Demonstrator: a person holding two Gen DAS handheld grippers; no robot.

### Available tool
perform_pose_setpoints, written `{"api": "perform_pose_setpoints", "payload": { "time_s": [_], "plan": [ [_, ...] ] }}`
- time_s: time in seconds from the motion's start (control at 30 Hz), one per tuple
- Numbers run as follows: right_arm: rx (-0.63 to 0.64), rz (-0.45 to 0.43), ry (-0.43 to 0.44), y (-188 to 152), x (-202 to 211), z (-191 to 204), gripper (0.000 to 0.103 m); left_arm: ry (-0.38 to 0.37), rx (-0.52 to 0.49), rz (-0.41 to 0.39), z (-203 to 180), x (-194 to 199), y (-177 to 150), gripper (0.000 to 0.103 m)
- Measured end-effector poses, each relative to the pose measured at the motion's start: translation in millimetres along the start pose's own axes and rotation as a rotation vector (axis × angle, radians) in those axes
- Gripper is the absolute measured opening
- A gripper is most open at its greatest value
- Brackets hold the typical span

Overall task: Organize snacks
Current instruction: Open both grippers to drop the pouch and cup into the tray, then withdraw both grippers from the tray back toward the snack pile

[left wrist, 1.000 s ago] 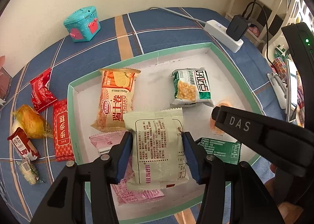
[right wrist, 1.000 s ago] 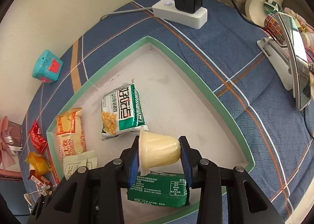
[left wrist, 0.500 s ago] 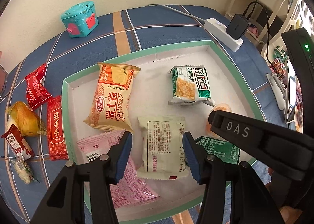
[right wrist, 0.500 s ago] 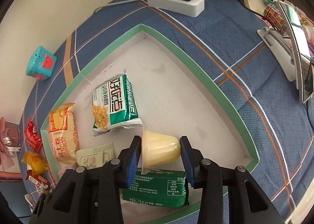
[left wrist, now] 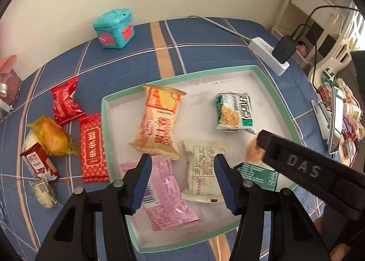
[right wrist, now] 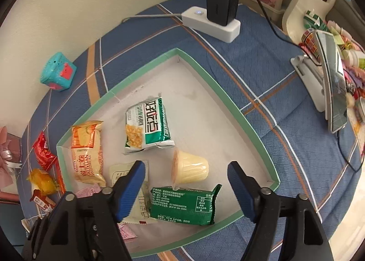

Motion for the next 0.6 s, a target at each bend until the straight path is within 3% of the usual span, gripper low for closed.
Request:
{"api": "perform_pose_setpoints", "payload": {
  "time_s": [0.07, 0.33, 0.6],
  "plan": [
    [0.004, -0.008, -0.001, 0, 3, 1, 0.084, 0.007, 0.026, 0.006, 10, -1, 0, 0.065],
    [0.024, -0.006, -0.013, -1, 2, 10, 0.084, 0.041, 0.192, 0.0, 72, 2, -4, 0.068],
    [0.129, -0.007, 0.009, -19, 6, 48, 0.084, 0.085, 0.338, -0.013, 129, 11, -19, 0.068]
  ]
}}
Point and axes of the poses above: each gripper's, at about its wrist camera, not at the fingertips, and x roughly against the way its jaws point, z to its left, y to its top, the point moved 1 cm from there along -x, roughly the way its jaws point, and after that the axes turned 6 degrees about -x, right-handed, at the moved point
